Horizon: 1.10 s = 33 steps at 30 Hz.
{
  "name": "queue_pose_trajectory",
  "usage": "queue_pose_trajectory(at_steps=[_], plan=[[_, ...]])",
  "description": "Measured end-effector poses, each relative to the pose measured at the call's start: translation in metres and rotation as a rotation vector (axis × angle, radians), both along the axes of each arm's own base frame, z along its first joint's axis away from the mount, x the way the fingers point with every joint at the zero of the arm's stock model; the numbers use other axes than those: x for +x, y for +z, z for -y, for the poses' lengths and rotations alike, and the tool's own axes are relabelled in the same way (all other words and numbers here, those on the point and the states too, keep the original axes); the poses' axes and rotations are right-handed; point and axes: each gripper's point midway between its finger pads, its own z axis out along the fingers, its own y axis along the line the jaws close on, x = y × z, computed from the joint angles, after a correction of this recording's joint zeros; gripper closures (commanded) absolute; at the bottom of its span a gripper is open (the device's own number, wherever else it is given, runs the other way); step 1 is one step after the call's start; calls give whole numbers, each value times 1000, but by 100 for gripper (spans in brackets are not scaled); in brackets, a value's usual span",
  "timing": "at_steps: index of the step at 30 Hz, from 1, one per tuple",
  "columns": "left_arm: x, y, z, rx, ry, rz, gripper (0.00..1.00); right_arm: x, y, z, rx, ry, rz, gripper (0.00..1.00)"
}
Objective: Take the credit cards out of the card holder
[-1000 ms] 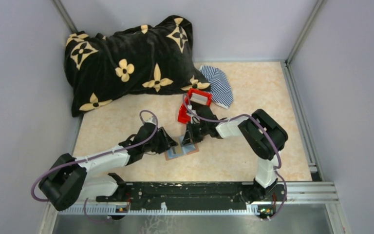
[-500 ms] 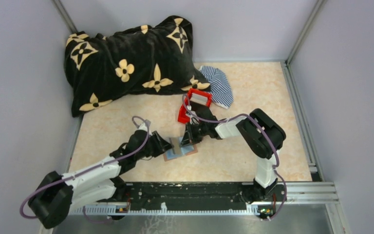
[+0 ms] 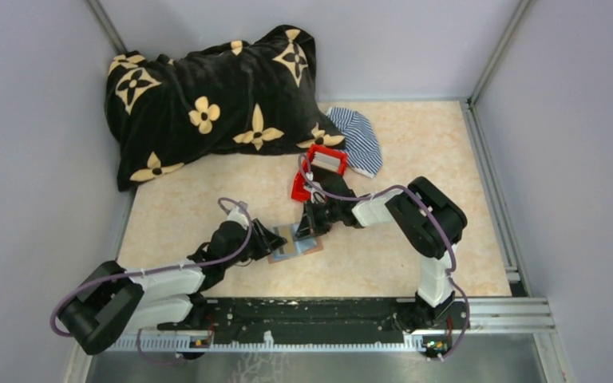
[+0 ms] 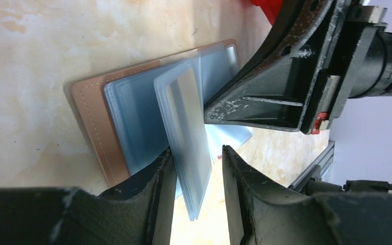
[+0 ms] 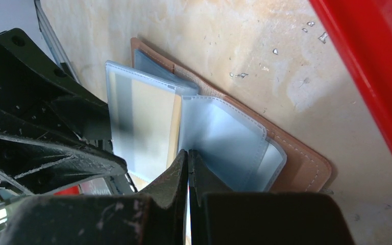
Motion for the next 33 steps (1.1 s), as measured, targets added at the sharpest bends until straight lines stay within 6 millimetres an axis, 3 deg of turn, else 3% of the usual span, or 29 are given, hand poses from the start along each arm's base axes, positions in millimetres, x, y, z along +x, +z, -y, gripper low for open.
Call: queue_pose_trajectory(at_steps=[5,13,16,26,33], plan=[[-3,8,3,-62,-20,48,52,0,0,0,2,0,1,100],[8,52,25,-137,-102,193,50,0,0,0,2,-5,-5,100],[15,59,36,-157,-133,221,47,0,0,0,1,-6,-4,100],[8,27,45,-156,-179,140,50,0,0,1,2,-15,1,100],[15,31,46,-88,-180,130,52,1,0,2,-5,-20,3,100]])
